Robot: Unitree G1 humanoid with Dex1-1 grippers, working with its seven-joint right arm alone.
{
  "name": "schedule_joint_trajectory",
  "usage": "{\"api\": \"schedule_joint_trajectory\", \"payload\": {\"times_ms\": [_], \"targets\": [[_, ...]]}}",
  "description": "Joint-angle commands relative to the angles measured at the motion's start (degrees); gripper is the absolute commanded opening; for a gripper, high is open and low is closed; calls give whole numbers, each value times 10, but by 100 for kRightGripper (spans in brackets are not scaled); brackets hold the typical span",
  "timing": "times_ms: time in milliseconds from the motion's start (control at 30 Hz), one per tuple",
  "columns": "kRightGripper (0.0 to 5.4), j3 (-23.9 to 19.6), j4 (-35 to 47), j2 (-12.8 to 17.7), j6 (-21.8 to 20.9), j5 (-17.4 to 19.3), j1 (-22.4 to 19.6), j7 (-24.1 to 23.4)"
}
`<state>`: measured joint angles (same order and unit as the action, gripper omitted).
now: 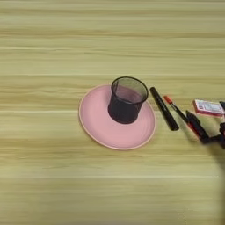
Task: Move the objects on the table
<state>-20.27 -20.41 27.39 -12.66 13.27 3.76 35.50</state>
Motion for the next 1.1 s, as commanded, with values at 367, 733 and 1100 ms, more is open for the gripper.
{"api": "schedule_joint_trajectory", "payload": {"times_ms": [367,733,1100], "targets": [[538,-14,12,34,-15,1,4,15],[538,14,0,27,-29,-34,15,19],[538,30,-35,19,-33,-28,1,24]]}}
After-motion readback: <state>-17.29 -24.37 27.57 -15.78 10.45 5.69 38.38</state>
